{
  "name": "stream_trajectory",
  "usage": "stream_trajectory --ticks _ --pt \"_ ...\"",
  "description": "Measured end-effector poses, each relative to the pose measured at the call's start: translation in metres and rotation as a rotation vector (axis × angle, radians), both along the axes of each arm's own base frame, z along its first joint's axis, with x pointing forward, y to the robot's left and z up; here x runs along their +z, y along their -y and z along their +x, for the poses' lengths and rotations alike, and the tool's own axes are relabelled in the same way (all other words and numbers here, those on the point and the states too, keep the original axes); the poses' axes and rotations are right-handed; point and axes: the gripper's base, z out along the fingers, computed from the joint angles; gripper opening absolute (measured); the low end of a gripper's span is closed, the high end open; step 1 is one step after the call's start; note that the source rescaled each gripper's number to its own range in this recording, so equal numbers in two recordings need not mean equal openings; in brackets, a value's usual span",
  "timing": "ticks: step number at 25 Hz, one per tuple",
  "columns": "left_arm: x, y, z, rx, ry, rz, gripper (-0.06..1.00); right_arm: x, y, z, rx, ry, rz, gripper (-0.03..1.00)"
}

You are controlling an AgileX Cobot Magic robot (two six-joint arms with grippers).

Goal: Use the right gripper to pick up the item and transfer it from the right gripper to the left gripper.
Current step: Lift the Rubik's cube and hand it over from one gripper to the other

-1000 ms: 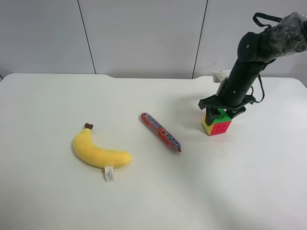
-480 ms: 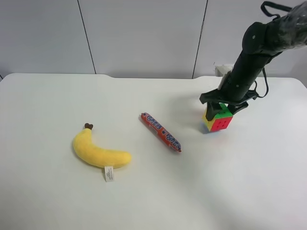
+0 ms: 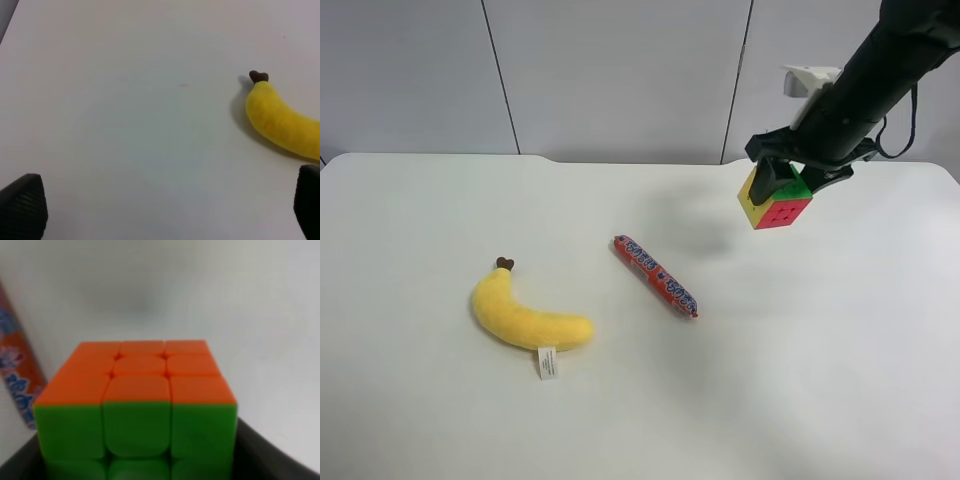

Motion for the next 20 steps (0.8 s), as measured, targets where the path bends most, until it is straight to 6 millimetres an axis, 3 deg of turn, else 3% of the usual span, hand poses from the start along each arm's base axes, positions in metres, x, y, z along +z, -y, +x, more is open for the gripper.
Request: stream_trajectory --ticks 6,13,20 --pt "0.0 0.0 0.0 0.0 0.0 0.0 1.0 0.021 -0.033 -0.018 0.156 0.072 0.005 0.0" --pt "0.0 0.0 0.001 0.0 -0.006 0.0 1.0 0.023 -0.079 -0.04 0.406 0.115 -0.013 0.0" --pt "0.011 0.005 0.026 -0.033 -0.174 -0.053 1.0 0.024 -0.127 -0.068 0.652 0.183 -0.018 0.0"
